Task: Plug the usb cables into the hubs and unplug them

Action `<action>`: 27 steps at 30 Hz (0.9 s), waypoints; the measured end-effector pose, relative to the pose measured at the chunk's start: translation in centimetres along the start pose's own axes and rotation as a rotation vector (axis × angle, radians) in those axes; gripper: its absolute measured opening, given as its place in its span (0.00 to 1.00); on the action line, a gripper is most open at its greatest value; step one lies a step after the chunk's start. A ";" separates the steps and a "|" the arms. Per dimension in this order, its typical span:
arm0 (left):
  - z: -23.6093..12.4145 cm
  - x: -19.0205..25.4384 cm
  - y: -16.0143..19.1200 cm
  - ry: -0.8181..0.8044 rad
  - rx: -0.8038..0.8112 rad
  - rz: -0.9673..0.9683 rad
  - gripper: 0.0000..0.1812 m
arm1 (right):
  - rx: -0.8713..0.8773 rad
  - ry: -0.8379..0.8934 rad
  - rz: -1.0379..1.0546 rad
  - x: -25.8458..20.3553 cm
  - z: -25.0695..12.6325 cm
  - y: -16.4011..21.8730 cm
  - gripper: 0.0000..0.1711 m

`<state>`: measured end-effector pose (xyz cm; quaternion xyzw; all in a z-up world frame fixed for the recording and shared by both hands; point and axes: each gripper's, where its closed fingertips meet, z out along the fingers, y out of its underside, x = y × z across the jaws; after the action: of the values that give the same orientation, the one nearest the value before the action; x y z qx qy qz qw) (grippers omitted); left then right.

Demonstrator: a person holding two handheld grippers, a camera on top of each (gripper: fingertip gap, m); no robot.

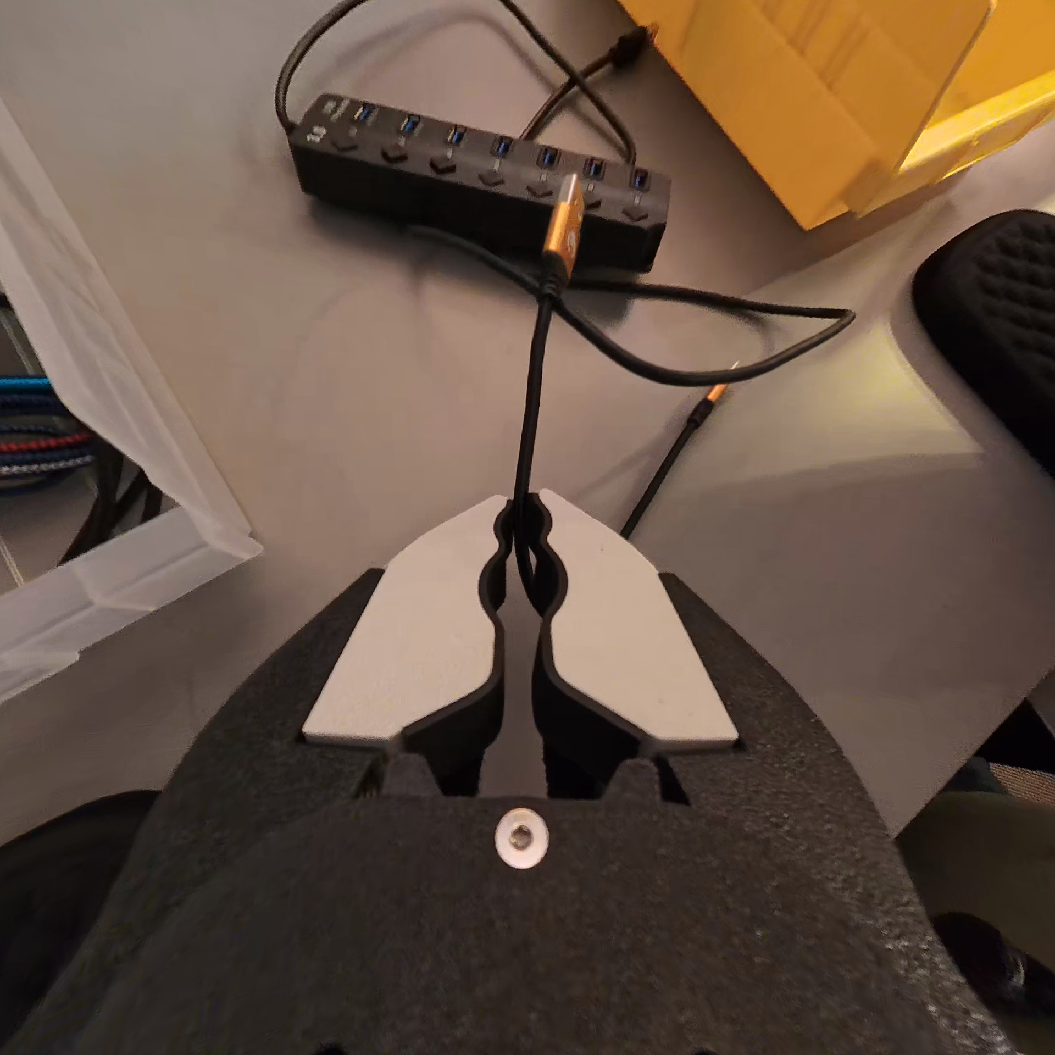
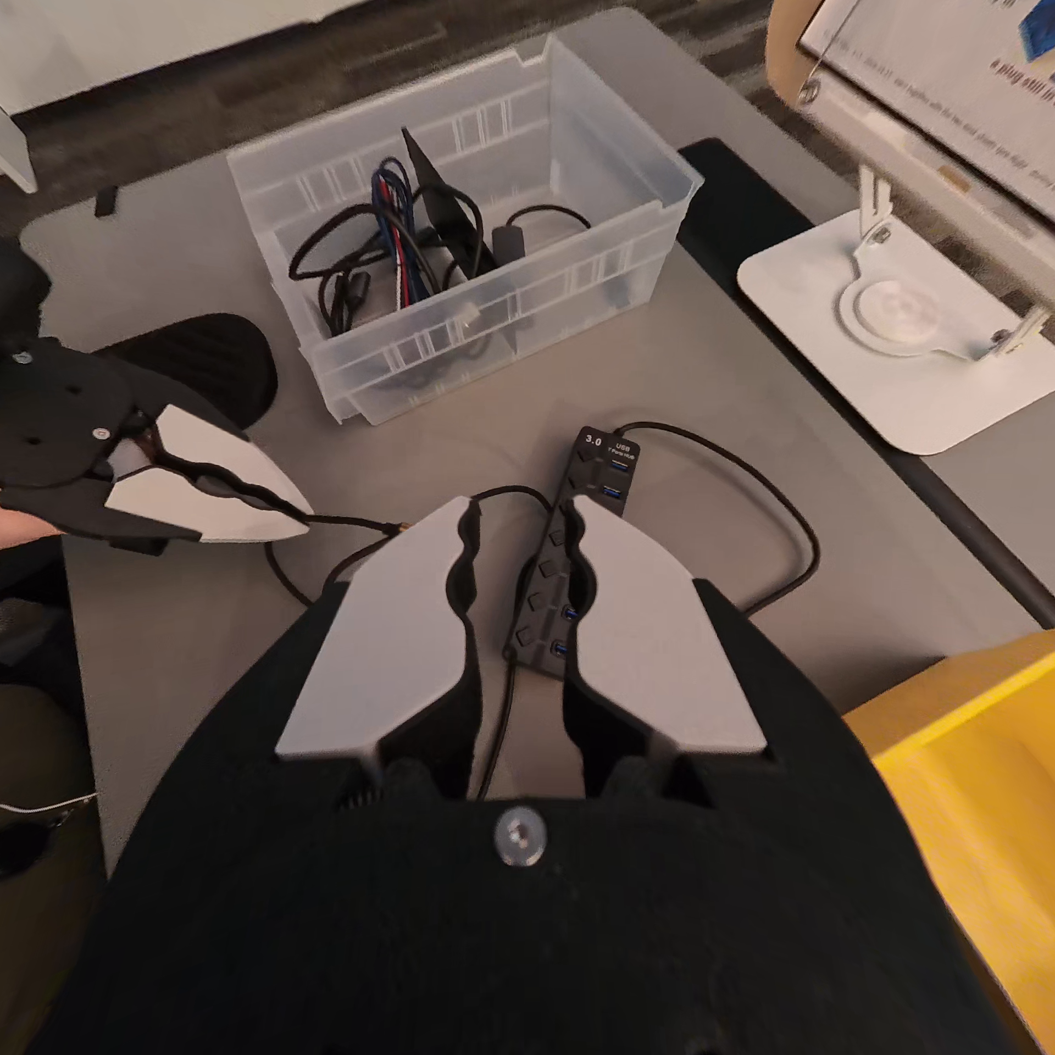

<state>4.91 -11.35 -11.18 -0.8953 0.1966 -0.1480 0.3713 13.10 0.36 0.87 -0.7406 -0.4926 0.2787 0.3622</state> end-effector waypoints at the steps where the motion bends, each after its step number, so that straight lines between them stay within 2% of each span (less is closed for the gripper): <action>1: 0.1 -0.1 0.4 -0.002 -0.011 -0.004 0.02 | -0.018 -0.007 0.008 0.0 0.7 0.4 0.17; 6: 0.5 -1.0 1.8 -0.049 -0.053 -0.008 0.02 | -0.168 0.028 0.007 0.7 4.8 3.6 0.18; 12: -0.2 -0.5 2.6 0.028 -0.060 -0.051 0.02 | -0.341 0.134 -0.044 2.0 8.8 7.4 0.19; 20: -0.8 -1.2 4.7 0.026 -0.131 -0.056 0.02 | -0.369 0.161 -0.055 2.6 10.1 8.6 0.20; 27: 0.1 -1.4 4.6 -0.015 -0.127 -0.031 0.02 | -0.380 0.151 -0.023 3.1 10.6 9.4 0.24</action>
<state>2.61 -13.62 -14.68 -0.9212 0.1890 -0.1341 0.3127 11.02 3.60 -13.09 -0.8088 -0.5161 0.1202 0.2550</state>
